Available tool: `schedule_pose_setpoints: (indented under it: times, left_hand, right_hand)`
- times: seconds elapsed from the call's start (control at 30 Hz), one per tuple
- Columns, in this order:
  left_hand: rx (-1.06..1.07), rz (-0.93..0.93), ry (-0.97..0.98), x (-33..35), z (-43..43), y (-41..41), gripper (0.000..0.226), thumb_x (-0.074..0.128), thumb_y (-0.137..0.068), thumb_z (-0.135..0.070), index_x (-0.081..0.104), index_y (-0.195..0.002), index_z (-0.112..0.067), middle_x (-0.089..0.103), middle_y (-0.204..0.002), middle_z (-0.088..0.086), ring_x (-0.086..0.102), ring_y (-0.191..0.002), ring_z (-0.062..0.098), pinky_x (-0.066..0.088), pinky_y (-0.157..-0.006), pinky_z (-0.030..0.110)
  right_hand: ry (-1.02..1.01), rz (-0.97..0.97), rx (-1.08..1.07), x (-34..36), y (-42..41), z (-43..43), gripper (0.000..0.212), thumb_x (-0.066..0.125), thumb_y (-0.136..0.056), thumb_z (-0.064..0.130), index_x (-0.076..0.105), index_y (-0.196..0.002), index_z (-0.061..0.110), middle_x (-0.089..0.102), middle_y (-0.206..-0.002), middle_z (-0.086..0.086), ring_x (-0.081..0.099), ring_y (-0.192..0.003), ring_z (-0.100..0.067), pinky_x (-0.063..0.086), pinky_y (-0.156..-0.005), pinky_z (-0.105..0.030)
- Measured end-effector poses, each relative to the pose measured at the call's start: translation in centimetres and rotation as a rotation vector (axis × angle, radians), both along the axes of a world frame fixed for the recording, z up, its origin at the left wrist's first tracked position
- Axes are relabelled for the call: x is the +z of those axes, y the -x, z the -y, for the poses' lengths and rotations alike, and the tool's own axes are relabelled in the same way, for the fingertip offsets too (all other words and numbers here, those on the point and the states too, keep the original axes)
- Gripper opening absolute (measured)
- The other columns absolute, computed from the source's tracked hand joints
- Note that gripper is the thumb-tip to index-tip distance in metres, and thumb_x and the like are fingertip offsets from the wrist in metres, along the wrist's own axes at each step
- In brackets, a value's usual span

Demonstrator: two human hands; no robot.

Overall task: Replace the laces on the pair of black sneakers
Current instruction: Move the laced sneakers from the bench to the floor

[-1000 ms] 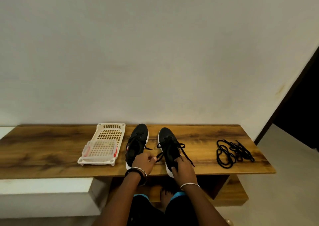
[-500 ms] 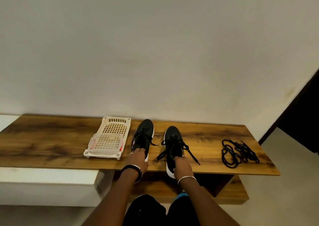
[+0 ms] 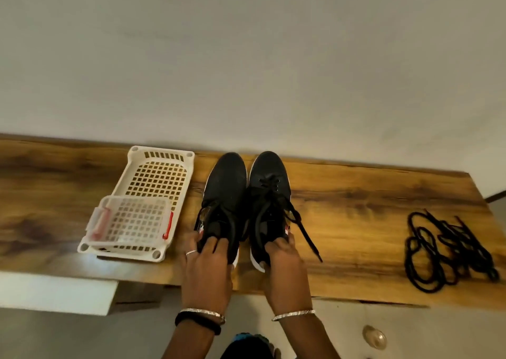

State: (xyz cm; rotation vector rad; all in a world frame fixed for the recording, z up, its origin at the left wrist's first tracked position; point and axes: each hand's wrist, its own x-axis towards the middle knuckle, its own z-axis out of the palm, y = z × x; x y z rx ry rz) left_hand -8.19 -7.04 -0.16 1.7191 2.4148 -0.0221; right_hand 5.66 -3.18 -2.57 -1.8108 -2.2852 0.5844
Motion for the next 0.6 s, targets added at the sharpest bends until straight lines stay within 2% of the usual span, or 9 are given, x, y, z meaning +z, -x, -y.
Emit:
schedule_pose_setpoints:
  times: [0.07, 0.13, 0.17, 0.23, 0.3, 0.37, 0.43, 0.5, 0.6]
  left_hand:
    - [-0.046, -0.004, 0.051, 0.8, -0.2, -0.9, 0.045, 0.066, -0.088, -0.023, 0.051, -0.13, -0.028, 0.053, -0.133, -0.005, 0.03, -0.137, 0.032, 0.036, -0.102, 0.04]
    - [-0.059, -0.004, 0.142, 1.9, -0.8, -1.7, 0.044, 0.056, -0.092, -0.015, 0.048, -0.134, -0.028, 0.05, -0.138, -0.005, 0.032, -0.139, 0.032, 0.032, -0.105, 0.042]
    - [-0.063, 0.041, 0.156, 3.0, -1.1, -2.0, 0.04, 0.06, -0.089, -0.013, 0.056, -0.127, -0.026, 0.058, -0.13, -0.003, 0.04, -0.135, 0.033, 0.034, -0.103, 0.043]
    - [-0.118, 0.059, 0.134, 4.6, -1.1, -1.6, 0.029, 0.079, -0.067, -0.006, 0.071, -0.092, -0.021, 0.072, -0.091, -0.001, 0.06, -0.108, 0.032, 0.046, -0.085, 0.044]
    - [-0.19, 0.056, 0.13, 5.6, -0.8, -1.0, 0.033, 0.085, -0.047, 0.0, 0.071, -0.07, -0.019, 0.07, -0.067, -0.001, 0.066, -0.088, 0.028, 0.053, -0.072, 0.039]
    - [-0.211, 0.143, 0.236, 7.3, -0.5, -1.2, 0.031, 0.083, -0.055, -0.004, 0.072, -0.079, -0.02, 0.072, -0.078, -0.001, 0.066, -0.094, 0.023, 0.052, -0.084, 0.037]
    - [-0.234, 0.173, 0.308, 10.1, -0.3, -1.8, 0.024, 0.067, -0.079, -0.01, 0.066, -0.1, -0.022, 0.07, -0.101, -0.001, 0.062, -0.106, 0.021, 0.038, -0.104, 0.034]
    - [-0.27, 0.146, 0.348, 12.9, 0.3, -2.2, 0.023, 0.058, -0.088, -0.012, 0.061, -0.109, -0.023, 0.067, -0.109, -0.001, 0.06, -0.108, 0.02, 0.027, -0.114, 0.034]
    - [-0.323, 0.141, 0.374, 16.7, 1.3, -2.6, 0.021, 0.057, -0.091, -0.016, 0.062, -0.11, -0.022, 0.067, -0.111, 0.0, 0.062, -0.108, 0.02, 0.018, -0.12, 0.035]
  right_hand:
    - [-0.009, -0.008, -0.005, 0.0, 0.2, 0.2, 0.032, 0.082, -0.064, -0.005, 0.071, -0.086, 0.015, 0.07, -0.101, -0.004, 0.054, -0.132, -0.036, 0.061, -0.078, -0.036]
    - [-0.005, -0.01, -0.026, 0.6, 0.2, -0.1, 0.035, 0.089, -0.056, -0.001, 0.072, -0.081, 0.017, 0.071, -0.091, -0.003, 0.06, -0.124, -0.04, 0.06, -0.082, -0.037]
    - [0.008, 0.006, -0.038, 1.0, 0.3, -0.1, 0.034, 0.09, -0.055, 0.001, 0.074, -0.08, 0.018, 0.072, -0.088, -0.002, 0.061, -0.122, -0.041, 0.059, -0.085, -0.037]
    - [0.067, 0.053, -0.063, 2.2, 0.6, 0.0, 0.024, 0.086, -0.067, 0.005, 0.077, -0.083, 0.02, 0.074, -0.09, -0.001, 0.058, -0.126, -0.038, 0.054, -0.092, -0.031]
    - [0.181, 0.048, -0.07, 4.2, 0.6, 0.1, 0.018, 0.07, -0.085, 0.007, 0.077, -0.098, 0.019, 0.074, -0.102, -0.002, 0.046, -0.136, -0.033, 0.044, -0.105, -0.029]
    - [0.279, 0.032, -0.078, 6.7, 0.3, 0.5, 0.025, 0.06, -0.091, 0.005, 0.074, -0.109, 0.016, 0.072, -0.112, -0.005, 0.041, -0.14, -0.03, 0.034, -0.116, -0.03]
    - [0.344, 0.059, -0.067, 9.8, -0.3, 0.9, 0.031, 0.057, -0.091, 0.001, 0.071, -0.115, 0.015, 0.069, -0.118, -0.007, 0.043, -0.137, -0.027, 0.026, -0.12, -0.029]
    - [0.396, 0.084, -0.081, 12.7, -0.8, 1.8, 0.032, 0.057, -0.091, 0.002, 0.07, -0.117, 0.015, 0.067, -0.121, -0.006, 0.041, -0.138, -0.027, 0.036, -0.114, -0.029]
    - [0.444, 0.099, -0.113, 16.2, -1.4, 3.2, 0.029, 0.057, -0.093, 0.005, 0.071, -0.118, 0.013, 0.067, -0.118, -0.007, 0.044, -0.134, -0.028, 0.051, -0.098, -0.032]
